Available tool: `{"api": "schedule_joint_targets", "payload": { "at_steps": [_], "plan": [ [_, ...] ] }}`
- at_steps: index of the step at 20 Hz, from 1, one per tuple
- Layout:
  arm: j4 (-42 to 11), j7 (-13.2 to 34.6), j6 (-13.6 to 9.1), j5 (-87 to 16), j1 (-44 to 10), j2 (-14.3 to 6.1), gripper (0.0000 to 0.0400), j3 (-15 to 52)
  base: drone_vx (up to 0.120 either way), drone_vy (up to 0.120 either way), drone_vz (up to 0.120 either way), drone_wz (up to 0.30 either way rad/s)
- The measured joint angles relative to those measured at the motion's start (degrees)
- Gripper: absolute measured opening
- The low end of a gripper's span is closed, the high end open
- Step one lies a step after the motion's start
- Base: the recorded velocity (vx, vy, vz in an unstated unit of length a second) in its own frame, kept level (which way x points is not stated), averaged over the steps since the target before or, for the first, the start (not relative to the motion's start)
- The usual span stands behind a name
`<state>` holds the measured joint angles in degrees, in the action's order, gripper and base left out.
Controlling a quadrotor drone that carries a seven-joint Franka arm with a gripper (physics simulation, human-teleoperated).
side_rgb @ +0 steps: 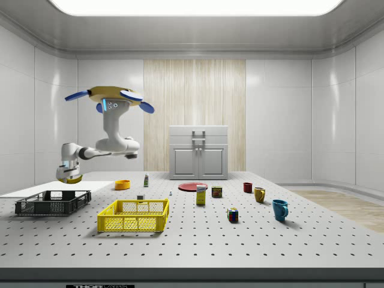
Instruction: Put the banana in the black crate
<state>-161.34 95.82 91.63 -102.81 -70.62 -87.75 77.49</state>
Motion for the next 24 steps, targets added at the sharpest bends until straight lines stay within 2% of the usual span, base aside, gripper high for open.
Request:
{"api": "schedule_joint_targets", "payload": {
  "at_steps": [6, 9, 14, 17, 24],
  "plan": [
    [0.0, 0.0, 0.1, 0.0, 0.0, -0.1, 0.0193, 0.0, 0.107, 0.107, -0.107, 0.0],
    [0.0, 0.0, 0.1, 0.0, 0.0, -0.1, 0.0193, 0.0, 0.093, 0.0, 0.0, 0.0],
    [0.0, 0.0, 0.2, 0.1, 0.0, -0.2, 0.0193, 0.0, 0.12, 0.0, -0.12, 0.0],
    [0.0, 0.0, 0.2, 0.1, 0.0, -0.2, 0.0193, 0.0, 0.12, 0.0, -0.013, 0.0],
    [0.7, -0.1, 1.4, -2.9, -0.4, -0.3, 0.0193, -3.1, 0.0, 0.0, 0.0, 0.0]
  ]
}}
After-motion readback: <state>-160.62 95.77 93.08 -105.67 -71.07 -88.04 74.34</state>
